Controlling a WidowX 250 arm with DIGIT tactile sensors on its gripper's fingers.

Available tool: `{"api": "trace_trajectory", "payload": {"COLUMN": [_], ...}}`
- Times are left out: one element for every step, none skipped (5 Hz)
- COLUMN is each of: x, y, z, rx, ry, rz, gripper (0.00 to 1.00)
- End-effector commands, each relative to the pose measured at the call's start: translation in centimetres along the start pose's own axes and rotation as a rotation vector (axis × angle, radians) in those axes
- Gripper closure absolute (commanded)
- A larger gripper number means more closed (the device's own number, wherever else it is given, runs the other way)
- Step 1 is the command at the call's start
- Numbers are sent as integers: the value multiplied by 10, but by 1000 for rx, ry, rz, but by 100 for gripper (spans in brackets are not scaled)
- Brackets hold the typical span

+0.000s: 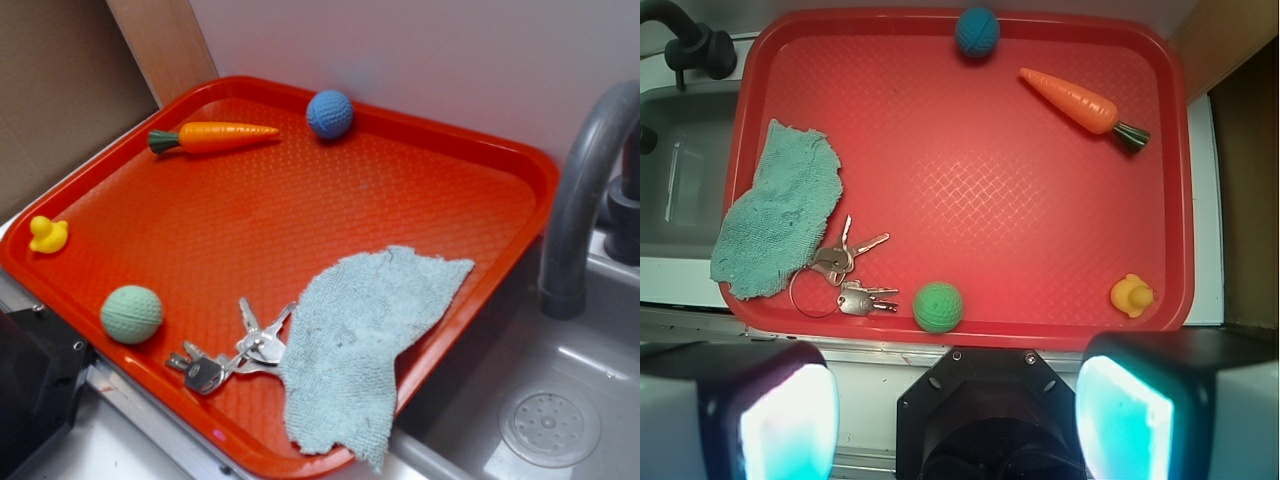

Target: Grab the blue ball.

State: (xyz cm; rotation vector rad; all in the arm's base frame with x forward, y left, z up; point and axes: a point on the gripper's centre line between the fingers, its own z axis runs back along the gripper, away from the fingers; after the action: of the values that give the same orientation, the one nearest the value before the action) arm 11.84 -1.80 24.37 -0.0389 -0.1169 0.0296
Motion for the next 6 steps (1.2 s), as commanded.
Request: {"api": "trace_trajectory", "payload": {"x": [0, 44, 90, 133, 163, 192], "y": [0, 16, 18, 24, 36, 37], "z": [0, -55, -104, -153, -180, -198], "rx": [0, 100, 149, 191, 153, 74], "ry": [0, 19, -10, -43, -50, -77], "rz": [0, 41, 31, 52, 46, 27], "gripper": [0, 0, 0, 0, 0, 0]}}
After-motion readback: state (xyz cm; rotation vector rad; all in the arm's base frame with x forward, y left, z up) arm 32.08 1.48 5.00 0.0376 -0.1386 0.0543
